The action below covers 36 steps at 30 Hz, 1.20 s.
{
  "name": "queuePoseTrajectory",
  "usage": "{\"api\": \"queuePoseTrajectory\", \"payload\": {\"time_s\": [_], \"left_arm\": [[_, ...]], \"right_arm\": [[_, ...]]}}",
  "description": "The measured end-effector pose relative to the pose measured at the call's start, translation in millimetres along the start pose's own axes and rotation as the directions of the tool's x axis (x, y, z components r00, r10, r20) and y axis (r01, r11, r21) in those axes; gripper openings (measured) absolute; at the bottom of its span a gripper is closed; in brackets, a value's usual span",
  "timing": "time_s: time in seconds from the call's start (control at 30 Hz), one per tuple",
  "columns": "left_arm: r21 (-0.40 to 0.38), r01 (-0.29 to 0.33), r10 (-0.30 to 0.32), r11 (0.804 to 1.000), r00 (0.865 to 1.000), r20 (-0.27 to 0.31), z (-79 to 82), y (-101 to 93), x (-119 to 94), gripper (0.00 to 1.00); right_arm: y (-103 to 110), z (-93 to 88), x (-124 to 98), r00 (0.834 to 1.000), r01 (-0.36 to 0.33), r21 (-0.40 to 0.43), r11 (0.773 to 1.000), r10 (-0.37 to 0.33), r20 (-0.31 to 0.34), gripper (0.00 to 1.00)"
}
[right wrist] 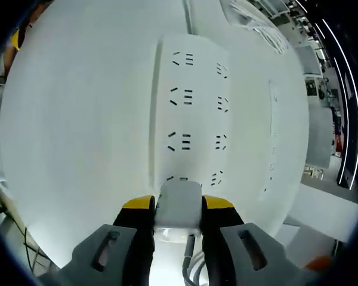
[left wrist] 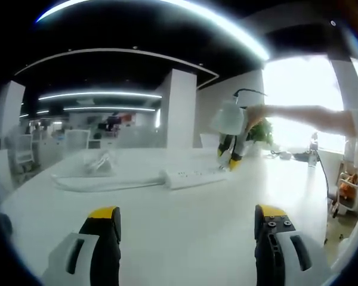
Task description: Straighten the power strip on the desk, plug the charger into it
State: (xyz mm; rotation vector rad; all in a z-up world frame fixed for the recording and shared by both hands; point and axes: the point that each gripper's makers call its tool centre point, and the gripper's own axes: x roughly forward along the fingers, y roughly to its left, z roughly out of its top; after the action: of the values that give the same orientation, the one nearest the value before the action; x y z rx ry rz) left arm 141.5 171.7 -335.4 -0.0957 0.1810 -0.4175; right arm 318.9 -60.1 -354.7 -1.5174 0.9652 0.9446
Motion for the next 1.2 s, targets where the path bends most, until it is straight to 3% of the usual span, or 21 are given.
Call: {"api": "queuePoseTrajectory", "payload": {"time_s": [0.37, 0.73, 0.8, 0.83, 0.87, 0.93, 1.1, 1.2], "left_arm": [[0.001, 0.003, -0.003, 1.000, 1.000, -0.004, -0.5, -1.8, 3, 0.96], [0.003, 0.004, -0.004, 1.000, 1.000, -0.008, -0.3, -4.6, 6, 0.96], [0.004, 0.004, -0.004, 1.000, 1.000, -0.007, 0.4, -4.6, 7, 0.96], [0.004, 0.003, -0.003, 1.000, 1.000, -0.007, 0.6, -4.3, 8, 0.96], [0.004, 0.003, -0.003, 1.000, 1.000, -0.008, 0.7, -4.0, 8, 0.96], [0.005, 0.000, 0.000, 1.000, 1.000, -0.011, 0.7, -2.6, 8, 0.96], [0.005, -0.022, 0.022, 1.000, 1.000, -0.005, 3.7, 6.2, 2, 0.96], [0.007, -0.029, 0.029, 1.000, 1.000, -0.007, 3.8, 7.8, 2, 0.96]], "right_arm": [[-1, 0.9, 0, 0.998, -0.024, -0.025, 0.999, 0.023, -0.066, 0.28], [-5, 0.9, 1, 0.993, -0.059, 0.022, 0.998, 0.061, -0.105, 0.28], [-8, 9.7, 2, 0.995, -0.061, 0.037, 0.997, 0.064, -0.082, 0.28], [-2, 20.3, 11, 0.995, -0.092, 0.017, 0.996, 0.092, -0.029, 0.28], [-3, 7.3, 12, 0.991, -0.060, 0.050, 0.997, 0.066, -0.119, 0.28], [-5, 7.5, 12, 0.988, -0.053, 0.022, 0.998, 0.055, -0.141, 0.28], [-11, 4.7, 11, 0.995, -0.082, 0.065, 0.995, 0.086, -0.055, 0.28], [-3, 3.6, 8, 0.997, -0.073, 0.074, 0.995, 0.074, -0.019, 0.28]]}}
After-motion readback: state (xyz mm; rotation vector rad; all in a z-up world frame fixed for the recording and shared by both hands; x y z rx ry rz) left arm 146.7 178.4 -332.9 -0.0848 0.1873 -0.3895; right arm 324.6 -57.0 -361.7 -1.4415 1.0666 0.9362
